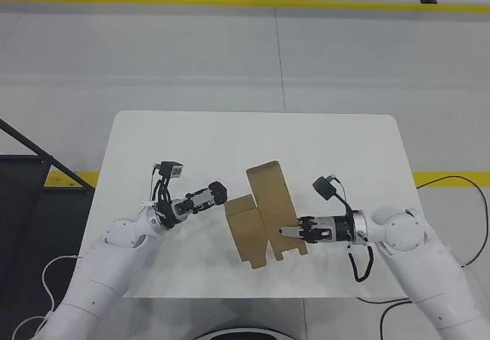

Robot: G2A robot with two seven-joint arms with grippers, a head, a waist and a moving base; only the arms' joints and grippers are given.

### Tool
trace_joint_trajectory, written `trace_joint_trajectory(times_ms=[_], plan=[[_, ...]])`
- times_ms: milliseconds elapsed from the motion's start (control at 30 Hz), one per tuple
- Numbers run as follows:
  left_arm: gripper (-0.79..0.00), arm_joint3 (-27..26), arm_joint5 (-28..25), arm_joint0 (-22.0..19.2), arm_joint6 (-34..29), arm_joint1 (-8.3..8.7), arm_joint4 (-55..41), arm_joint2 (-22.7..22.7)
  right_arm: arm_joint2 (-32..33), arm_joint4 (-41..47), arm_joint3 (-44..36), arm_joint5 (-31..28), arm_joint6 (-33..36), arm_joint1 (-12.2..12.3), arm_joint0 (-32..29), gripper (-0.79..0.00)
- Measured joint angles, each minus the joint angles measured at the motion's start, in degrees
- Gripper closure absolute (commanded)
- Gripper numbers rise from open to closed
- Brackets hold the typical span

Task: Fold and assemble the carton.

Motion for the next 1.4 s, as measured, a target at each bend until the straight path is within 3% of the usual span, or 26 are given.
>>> trace_joint_trajectory(times_ms=[167,400,767,1233,1300,1400], plan=[[-0.785,-0.5,0.2,0.1,0.7,-0.01,0.8,-0.1,-0.3,-0.4,-1.3,2.2,-2.5,-0.1,-1.0,0.000],[-0.785,-2.7,-2.4,-0.1,8.9,-0.73,7.5,0.6,-1.4,2.1,-0.7,3.6,0.2,-0.3,-0.1,0.000],[-0.785,1.0,-7.2,-3.6,14.3,-1.87,13.4,2.2,-3.4,7.5,2.3,5.8,5.8,-0.6,3.0,0.000],[-0.782,2.0,-8.8,-6.2,16.2,-3.75,14.4,6.3,-6.3,10.3,4.5,6.6,6.6,-1.2,5.8,0.000],[-0.770,2.7,-8.8,-6.8,16.5,-4.06,14.8,6.8,-6.7,10.5,4.7,6.6,6.6,-1.2,6.1,0.000],[-0.643,3.7,-8.8,-7.4,17.1,-4.49,15.0,7.4,-7.2,10.5,4.9,6.6,6.6,-1.3,6.5,0.000]])
